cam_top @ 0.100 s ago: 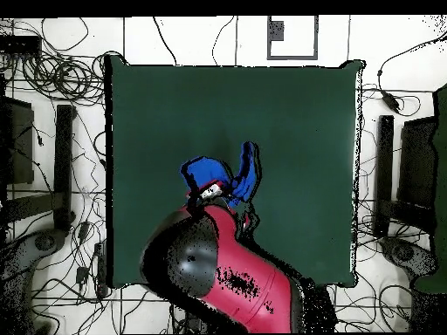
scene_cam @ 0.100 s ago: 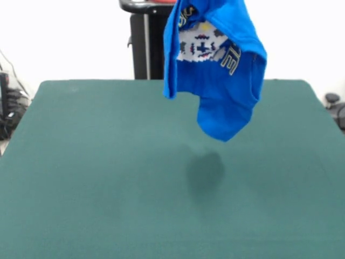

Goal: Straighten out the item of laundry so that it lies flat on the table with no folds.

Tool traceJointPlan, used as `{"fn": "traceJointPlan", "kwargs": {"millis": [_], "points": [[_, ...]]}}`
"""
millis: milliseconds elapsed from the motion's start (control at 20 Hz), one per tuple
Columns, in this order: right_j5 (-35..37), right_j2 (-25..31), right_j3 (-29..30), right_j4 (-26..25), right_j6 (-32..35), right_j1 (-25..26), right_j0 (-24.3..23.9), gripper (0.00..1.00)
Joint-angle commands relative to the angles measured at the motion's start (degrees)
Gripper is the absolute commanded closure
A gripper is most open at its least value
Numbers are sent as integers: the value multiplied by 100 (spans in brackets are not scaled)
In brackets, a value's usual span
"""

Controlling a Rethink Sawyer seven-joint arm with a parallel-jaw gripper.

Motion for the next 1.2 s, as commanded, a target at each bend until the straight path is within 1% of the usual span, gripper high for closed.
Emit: {"fn": "traceJointPlan", "kwargs": {"millis": [50,100,200,300,400,500,650,950,1200], "points": [[134,1171,385,-73,324,201,-356,0],[165,1285,385,-53,208,189,-465,100],[64,1323,227,-180,109,329,-552,100],[-723,1522,164,-395,-32,485,-739,100],[-1048,2053,328,-375,-302,447,-1152,100],[-1105,2193,312,-521,-347,468,-1273,100],[-1061,2192,250,-728,-110,485,-1249,100],[-1053,2382,229,-953,104,465,-1405,100],[-781,2405,128,-1073,189,417,-1456,100]]}}
